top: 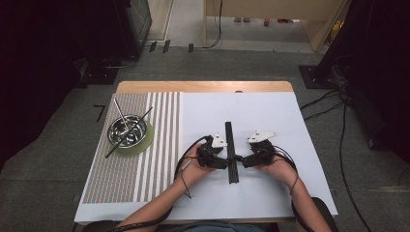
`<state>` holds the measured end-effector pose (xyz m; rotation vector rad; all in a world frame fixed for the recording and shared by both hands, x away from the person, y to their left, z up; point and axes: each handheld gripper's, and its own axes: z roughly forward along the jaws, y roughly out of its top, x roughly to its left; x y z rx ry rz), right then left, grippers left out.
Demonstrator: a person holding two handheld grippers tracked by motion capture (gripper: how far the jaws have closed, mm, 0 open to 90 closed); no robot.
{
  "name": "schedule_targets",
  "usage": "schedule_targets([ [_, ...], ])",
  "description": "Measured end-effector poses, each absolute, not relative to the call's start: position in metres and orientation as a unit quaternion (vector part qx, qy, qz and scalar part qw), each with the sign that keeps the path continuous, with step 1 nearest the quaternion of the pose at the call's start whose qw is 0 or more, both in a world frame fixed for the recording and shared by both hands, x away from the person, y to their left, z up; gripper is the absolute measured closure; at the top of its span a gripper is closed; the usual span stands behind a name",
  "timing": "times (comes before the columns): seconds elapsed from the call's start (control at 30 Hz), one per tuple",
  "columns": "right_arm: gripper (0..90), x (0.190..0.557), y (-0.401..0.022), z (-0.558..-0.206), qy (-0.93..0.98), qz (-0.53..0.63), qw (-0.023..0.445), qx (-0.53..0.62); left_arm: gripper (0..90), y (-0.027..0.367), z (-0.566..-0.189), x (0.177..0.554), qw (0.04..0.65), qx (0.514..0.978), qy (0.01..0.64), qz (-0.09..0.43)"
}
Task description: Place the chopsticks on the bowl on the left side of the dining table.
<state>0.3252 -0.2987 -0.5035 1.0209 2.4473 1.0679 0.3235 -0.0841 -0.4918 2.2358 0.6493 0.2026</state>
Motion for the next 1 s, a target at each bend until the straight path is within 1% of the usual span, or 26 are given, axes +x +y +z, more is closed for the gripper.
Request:
schedule_targets([
  [0.37, 10.9, 0.3251, -0.2987, -0.5035, 0.848, 0.370, 0.141, 0.353, 41.8, -0.0836, -0.4926, 0.3230, 0.390, 0.880, 0.259, 0.079],
  [0.53, 10.9, 0.3252, -0.2988, -0.5035, 0.848, 0.369, 0.141, 0.353, 44.8, -0.0830, -0.4929, 0.3227, 0.388, 0.881, 0.258, 0.080],
  [0.6, 10.9, 0.3252, -0.2988, -0.5035, 0.848, 0.370, 0.141, 0.353, 48.2, -0.0820, -0.4925, 0.3227, 0.395, 0.878, 0.262, 0.069],
  [0.63, 10.9, 0.3252, -0.2988, -0.5035, 0.848, 0.370, 0.141, 0.353, 48.4, -0.0820, -0.4927, 0.3228, 0.394, 0.878, 0.264, 0.067],
  [0.8, 10.9, 0.3252, -0.2988, -0.5035, 0.848, 0.370, 0.141, 0.353, 52.8, -0.0814, -0.4925, 0.3226, 0.392, 0.877, 0.269, 0.073],
  [0.93, 10.9, 0.3252, -0.2989, -0.5035, 0.848, 0.369, 0.141, 0.353, 61.7, -0.0789, -0.4905, 0.3237, 0.384, 0.879, 0.275, 0.071],
  [1.0, 10.9, 0.3252, -0.2989, -0.5035, 0.848, 0.369, 0.141, 0.353, 64.0, -0.0780, -0.4901, 0.3243, 0.383, 0.878, 0.279, 0.068],
])
